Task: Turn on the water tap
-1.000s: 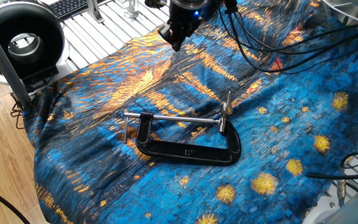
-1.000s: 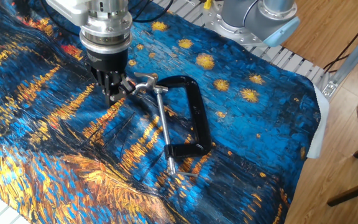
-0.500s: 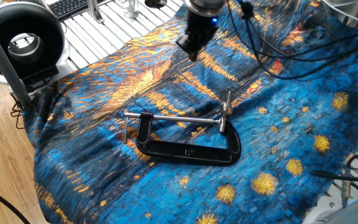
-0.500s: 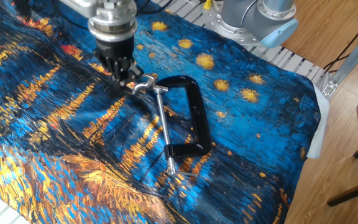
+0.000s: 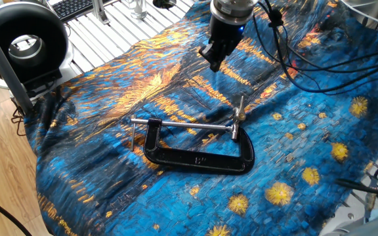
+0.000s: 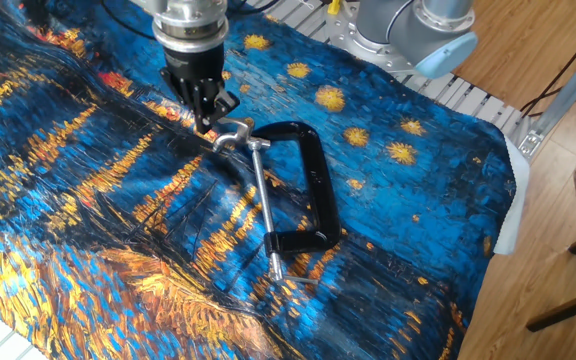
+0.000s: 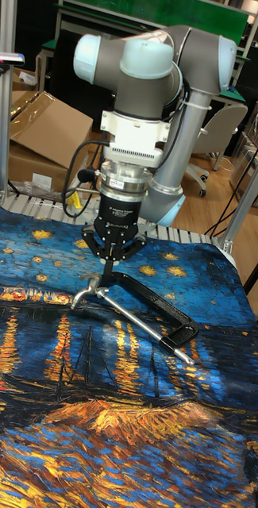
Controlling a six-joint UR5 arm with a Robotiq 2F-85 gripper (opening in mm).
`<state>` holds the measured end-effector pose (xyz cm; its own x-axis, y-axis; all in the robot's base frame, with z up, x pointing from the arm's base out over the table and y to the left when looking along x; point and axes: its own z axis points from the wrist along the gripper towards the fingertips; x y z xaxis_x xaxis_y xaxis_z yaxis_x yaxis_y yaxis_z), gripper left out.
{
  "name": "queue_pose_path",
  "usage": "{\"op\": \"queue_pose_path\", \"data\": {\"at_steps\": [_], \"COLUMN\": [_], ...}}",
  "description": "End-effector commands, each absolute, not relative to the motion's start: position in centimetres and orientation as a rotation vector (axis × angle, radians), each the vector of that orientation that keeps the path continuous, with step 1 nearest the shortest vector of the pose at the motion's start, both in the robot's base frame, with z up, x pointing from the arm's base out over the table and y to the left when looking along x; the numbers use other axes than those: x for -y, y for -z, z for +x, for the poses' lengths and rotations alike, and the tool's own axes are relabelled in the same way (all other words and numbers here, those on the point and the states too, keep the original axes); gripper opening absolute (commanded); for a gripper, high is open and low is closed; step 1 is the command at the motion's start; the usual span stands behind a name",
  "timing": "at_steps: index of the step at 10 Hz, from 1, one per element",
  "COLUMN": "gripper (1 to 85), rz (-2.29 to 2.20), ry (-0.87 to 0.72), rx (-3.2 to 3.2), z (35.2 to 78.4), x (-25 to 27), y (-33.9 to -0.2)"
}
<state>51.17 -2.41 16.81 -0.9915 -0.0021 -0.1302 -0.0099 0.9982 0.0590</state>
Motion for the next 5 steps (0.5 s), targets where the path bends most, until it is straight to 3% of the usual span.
{"op": "queue_pose_path", "data": {"at_steps": [1, 5], "gripper": [1.0, 1.0], "rz": [-0.011, -0.004], "ry": [-0.111, -0.010], "rx": [-2.999, -3.013], "z": [50.9, 53.1], "x": [2.4, 2.9], "y": [-16.7, -17.5]}}
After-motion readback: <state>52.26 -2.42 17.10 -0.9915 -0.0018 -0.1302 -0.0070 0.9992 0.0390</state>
